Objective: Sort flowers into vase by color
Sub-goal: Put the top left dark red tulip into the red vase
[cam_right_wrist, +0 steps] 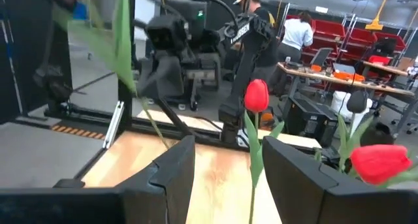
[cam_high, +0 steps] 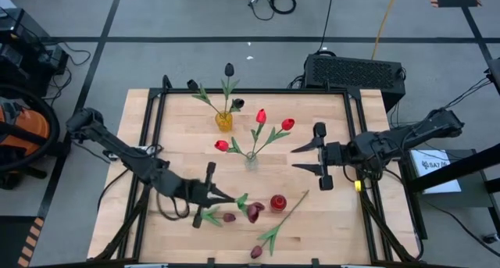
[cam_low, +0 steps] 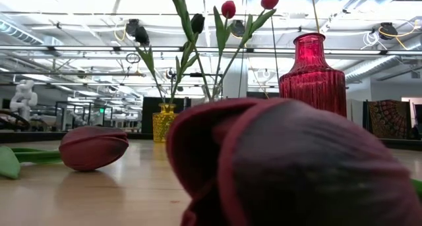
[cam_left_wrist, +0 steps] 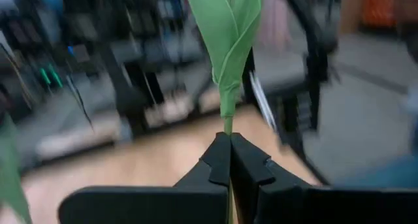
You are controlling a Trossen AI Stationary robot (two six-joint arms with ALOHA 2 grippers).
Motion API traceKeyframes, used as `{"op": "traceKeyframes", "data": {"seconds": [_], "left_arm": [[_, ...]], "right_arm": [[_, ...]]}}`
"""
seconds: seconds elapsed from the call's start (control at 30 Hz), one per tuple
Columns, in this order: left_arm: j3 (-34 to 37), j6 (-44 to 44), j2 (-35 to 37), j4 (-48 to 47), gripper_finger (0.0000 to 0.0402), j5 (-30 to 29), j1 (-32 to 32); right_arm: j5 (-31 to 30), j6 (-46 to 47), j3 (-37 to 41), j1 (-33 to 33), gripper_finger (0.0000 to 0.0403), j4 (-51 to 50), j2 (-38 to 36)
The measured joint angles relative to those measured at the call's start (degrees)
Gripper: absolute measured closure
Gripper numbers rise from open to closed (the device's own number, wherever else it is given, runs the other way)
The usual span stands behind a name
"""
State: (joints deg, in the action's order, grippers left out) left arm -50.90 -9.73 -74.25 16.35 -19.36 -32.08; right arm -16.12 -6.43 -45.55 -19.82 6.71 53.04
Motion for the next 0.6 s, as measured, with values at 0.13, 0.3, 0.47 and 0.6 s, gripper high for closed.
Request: {"op": "traceKeyframes", "data": {"seconds": [0.13,0.3,0.47,0.6], "left_arm": [[-0.02,-7.35,-1.75,13.80,0.0401,-0.56,1.07],[-0.01,-9.69,-5.90,31.30,0.0401,1.43,2.91],[0.00,-12.20,-13.05,46.99,0.0401,2.60,3.28],[0.00,-13.05,-20.74,62.22,0.0401,3.46,3.22]], "right_arm": [[2.72,-1.18,-0.02,-0.06,0.0232,5.90,2.68],[4.15,-3.41,0.01,-0.17,0.0232,10.68,4.95],[4.06,-3.63,0.01,-0.14,0.0232,11.38,4.74],[4.06,-3.18,0.01,-0.14,0.0232,11.34,3.88]]}}
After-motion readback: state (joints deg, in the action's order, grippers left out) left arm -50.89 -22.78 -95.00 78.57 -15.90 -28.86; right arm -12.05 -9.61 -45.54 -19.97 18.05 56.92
